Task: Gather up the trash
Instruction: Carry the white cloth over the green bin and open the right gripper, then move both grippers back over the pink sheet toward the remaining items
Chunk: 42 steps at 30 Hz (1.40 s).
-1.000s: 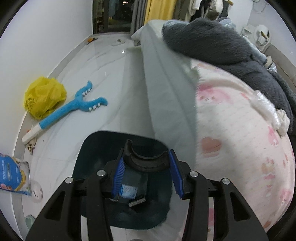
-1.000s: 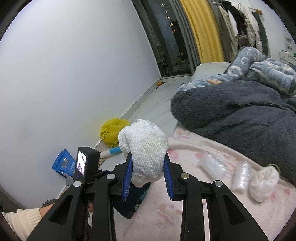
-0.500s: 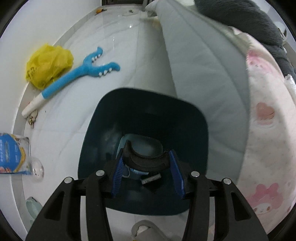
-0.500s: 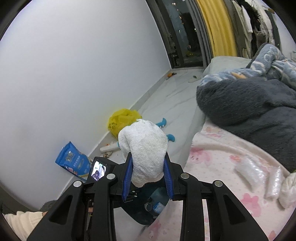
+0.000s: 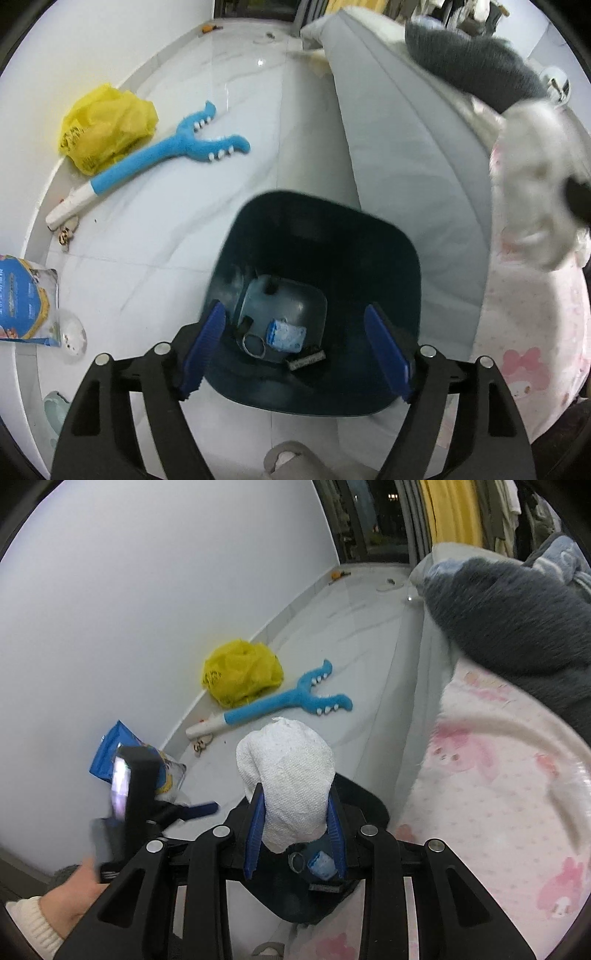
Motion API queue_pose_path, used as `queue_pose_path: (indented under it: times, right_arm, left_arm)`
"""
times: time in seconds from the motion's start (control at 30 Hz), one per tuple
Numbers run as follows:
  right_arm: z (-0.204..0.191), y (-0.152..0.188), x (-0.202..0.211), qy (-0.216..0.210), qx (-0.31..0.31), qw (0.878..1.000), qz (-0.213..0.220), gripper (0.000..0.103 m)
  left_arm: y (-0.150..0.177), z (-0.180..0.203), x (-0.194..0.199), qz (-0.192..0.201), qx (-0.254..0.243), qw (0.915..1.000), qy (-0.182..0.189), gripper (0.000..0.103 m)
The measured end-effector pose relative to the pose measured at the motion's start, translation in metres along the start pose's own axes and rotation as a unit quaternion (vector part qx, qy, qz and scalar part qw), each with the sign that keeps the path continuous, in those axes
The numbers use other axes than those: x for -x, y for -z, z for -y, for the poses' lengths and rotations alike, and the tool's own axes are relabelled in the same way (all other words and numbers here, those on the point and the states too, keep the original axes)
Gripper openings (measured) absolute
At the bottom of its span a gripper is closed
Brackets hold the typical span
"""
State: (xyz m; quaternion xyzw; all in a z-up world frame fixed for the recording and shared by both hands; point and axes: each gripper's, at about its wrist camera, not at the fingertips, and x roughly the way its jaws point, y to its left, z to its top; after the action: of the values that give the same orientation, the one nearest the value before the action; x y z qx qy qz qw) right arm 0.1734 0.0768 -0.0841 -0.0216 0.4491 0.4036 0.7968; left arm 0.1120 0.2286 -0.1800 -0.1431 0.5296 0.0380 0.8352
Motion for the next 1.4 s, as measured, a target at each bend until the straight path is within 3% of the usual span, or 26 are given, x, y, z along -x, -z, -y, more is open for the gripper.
queue_pose_path:
  times: [0.47, 0.93, 1.0, 1.07, 1.2, 1.4]
  right_arm:
    - [-0.009, 0.021, -0.092, 0.012, -0.019, 0.996, -0.091, 0.032]
    - [-0.021, 0.053, -0.164, 0.062, 0.010, 0.981, -0.182, 0.032]
    - [-0.018, 0.057, -0.170, 0.072, 0.006, 0.978, -0.195, 0.035]
    - [-0.017, 0.060, -0.169, 0.084, 0.005, 0.977, -0.197, 0.054]
    - [-0.015, 0.060, -0.153, 0.085, 0.001, 0.979, -0.186, 0.057]
    - [-0.022, 0.053, -0.116, 0.058, -0.003, 0.987, -0.152, 0.070]
  left_arm:
    - [-0.007, -0.016, 0.076, 0.131, -0.016, 0.9912, -0.003, 0.080]
    - [-0.006, -0.026, 0.132, 0.218, -0.028, 0.9756, -0.006, 0.059]
    - [-0.005, -0.025, 0.144, 0.235, -0.026, 0.9717, -0.001, 0.057]
    - [-0.005, -0.023, 0.160, 0.260, -0.025, 0.9654, 0.006, 0.057]
    - [-0.001, -0.015, 0.185, 0.296, -0.031, 0.9548, 0.005, 0.057]
    - [0.004, 0.004, 0.204, 0.335, -0.060, 0.9402, -0.011, 0.058]
